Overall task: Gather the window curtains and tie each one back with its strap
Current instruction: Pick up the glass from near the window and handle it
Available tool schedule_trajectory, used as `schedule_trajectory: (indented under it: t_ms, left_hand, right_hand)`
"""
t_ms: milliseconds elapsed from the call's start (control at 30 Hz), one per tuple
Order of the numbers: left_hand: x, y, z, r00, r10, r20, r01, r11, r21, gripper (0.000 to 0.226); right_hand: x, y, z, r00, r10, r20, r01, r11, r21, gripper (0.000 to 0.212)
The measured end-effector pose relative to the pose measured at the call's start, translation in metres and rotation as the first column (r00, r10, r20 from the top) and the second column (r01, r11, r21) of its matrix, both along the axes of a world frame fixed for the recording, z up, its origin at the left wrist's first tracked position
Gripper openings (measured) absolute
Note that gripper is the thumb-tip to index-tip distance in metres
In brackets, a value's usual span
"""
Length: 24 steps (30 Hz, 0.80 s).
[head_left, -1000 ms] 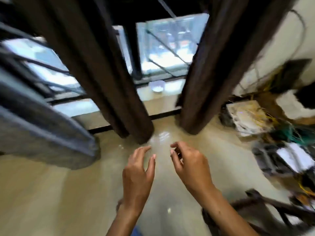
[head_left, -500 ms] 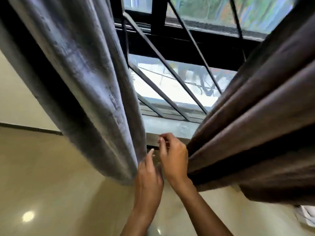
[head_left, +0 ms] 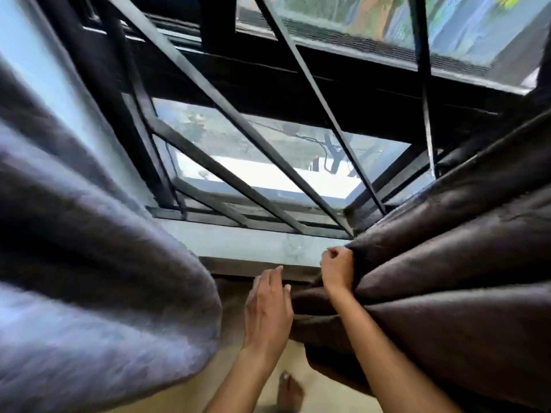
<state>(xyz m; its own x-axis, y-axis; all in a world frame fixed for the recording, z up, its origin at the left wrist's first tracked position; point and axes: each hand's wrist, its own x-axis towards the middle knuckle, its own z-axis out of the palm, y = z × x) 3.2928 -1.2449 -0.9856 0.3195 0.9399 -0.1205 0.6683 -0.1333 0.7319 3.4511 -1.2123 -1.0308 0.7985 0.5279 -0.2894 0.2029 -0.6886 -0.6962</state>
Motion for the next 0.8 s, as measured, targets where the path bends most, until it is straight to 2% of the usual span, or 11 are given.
schedule_trajectory:
  t_ms: [100,233,300,400,467,633,800]
  left_hand:
    - [0.030,0.019,-0.022,0.999,-0.019,-0.038,0.018,1.000,-0.018,0.036]
    - [0.063,0.043,-0.061,0.992,-0.058,-0.108,0.057,0.998,-0.011,0.037]
    - [0.075,0.051,-0.075,0.989,-0.066,-0.132,0.065,0.998,-0.010,0.036]
    - [0.085,0.061,-0.092,0.982,-0.079,-0.173,0.080,0.997,0.000,0.037]
    - [0.088,0.066,-0.102,0.977,-0.069,-0.202,0.071,0.997,0.001,0.036]
    - [0.084,0.066,-0.112,0.977,-0.044,-0.209,0.045,0.999,-0.002,0.040]
    - [0.060,0.050,-0.107,0.983,-0.038,-0.179,0.038,0.999,-0.005,0.061]
  right_hand:
    - [0.036,0.011,-0.040,0.995,-0.023,-0.096,0.016,0.997,-0.080,0.030]
    - [0.072,0.036,-0.120,0.978,0.000,-0.211,-0.045,0.977,-0.208,0.036]
    - [0.076,0.047,-0.138,0.969,-0.010,-0.249,-0.047,0.974,-0.223,0.041]
    - [0.064,0.061,-0.132,0.965,0.006,-0.263,-0.069,0.970,-0.232,0.041]
    - [0.066,0.067,-0.149,0.964,0.041,-0.264,-0.101,0.971,-0.218,0.032]
    - [0.059,0.071,-0.148,0.972,0.080,-0.222,-0.130,0.966,-0.222,0.006]
    - [0.037,0.037,-0.131,0.964,0.163,-0.208,-0.212,0.946,-0.245,0.019]
